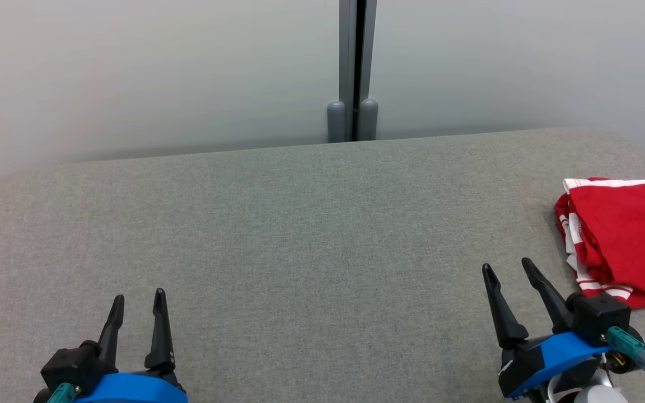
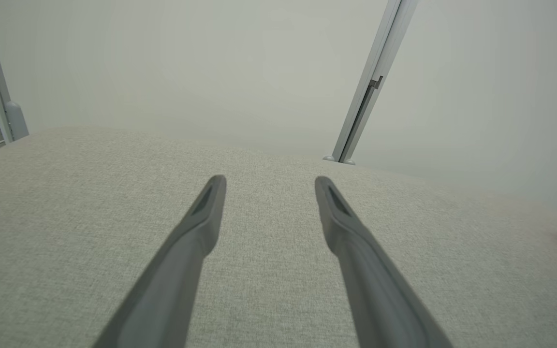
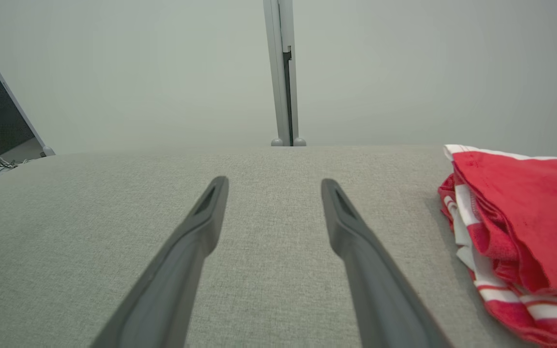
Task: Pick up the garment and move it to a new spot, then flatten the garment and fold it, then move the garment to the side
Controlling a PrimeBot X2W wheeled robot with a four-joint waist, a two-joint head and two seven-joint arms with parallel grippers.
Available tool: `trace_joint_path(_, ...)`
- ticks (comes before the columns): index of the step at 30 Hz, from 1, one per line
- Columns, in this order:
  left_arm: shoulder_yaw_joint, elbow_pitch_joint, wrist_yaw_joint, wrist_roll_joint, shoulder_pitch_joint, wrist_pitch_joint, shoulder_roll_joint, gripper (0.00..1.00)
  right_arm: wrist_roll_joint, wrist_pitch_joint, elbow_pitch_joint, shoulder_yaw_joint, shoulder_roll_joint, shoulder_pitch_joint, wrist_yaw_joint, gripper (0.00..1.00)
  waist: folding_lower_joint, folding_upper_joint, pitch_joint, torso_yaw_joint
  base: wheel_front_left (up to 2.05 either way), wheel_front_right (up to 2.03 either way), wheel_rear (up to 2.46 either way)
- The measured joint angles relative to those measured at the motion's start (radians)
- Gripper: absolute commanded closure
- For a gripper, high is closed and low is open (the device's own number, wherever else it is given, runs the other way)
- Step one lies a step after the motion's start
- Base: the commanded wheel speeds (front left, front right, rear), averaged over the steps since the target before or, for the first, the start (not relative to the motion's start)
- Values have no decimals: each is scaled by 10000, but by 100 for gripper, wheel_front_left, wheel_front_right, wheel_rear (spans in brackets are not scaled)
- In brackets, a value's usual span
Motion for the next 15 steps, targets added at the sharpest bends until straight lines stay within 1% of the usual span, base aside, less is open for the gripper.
trace_joint_path(13,-59,309,-44,128,-107,-2,109,0,-19,-84,180,82,96,89,0,0,0,0,33,-5,0,0,0)
trace_joint_path(14,-73,339,-44,130,-109,4,86,100,-10,-82,224,81,102,93,0,100,0,0,36,-2,0,0,0)
trace_joint_path(15,-82,405,-44,109,-64,13,38,100,0,-81,314,88,107,109,0,100,0,0,37,-2,0,0,0)
